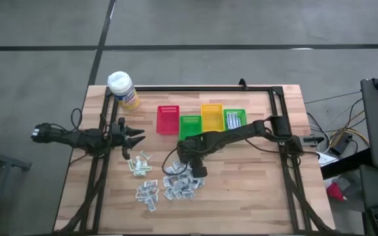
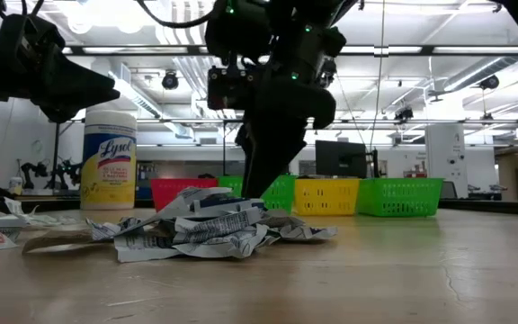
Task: Pick & Place First Aid Supplies
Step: Put the alcohol pad into the yellow basket
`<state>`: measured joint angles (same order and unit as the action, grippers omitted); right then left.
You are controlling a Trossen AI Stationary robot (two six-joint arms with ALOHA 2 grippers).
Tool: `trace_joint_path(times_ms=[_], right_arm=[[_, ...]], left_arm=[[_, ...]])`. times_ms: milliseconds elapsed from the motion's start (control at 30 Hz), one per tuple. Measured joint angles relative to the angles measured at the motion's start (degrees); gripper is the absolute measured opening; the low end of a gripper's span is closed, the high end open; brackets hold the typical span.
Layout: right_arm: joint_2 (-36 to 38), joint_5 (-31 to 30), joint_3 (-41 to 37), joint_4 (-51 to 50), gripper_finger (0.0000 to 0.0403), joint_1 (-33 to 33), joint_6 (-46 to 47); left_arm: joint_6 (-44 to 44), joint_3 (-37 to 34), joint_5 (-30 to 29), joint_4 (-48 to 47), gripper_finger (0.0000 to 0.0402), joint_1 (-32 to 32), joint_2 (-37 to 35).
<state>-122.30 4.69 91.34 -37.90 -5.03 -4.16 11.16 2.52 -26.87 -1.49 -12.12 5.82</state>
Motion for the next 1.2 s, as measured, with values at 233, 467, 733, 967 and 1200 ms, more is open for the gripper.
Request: trace_joint_path(times_ms=[233,467,733,967,1200], right_arm=[[-1.6,0.0,0.1,-0.2,0.0134,0.0,0.9],[-2.8,-3.8,0.1,-2.3,0.0134,0.0,2.5],[-2.8,-4.9,0.1,-6.3,0.0108,0.0,2.1],[-2.8,-4.7,0.1,-6.7,0.0063,0.0,2.1],[-2.8,-4.8,0.1,-6.8,0.0025,0.1,2.2]], left_arm=[[0.1,0.0,0.0,0.0,0.0131,0.0,0.0],[0.2,0.0,0.0,0.1,0.0131,0.0,0.0],[0.2,0.0,0.0,0.1,0.0131,0.0,0.0],[0.2,0.0,0.0,0.2,0.0131,0.0,0.0],[0.9,0.0,0.0,0.2,0.0131,0.0,0.0]])
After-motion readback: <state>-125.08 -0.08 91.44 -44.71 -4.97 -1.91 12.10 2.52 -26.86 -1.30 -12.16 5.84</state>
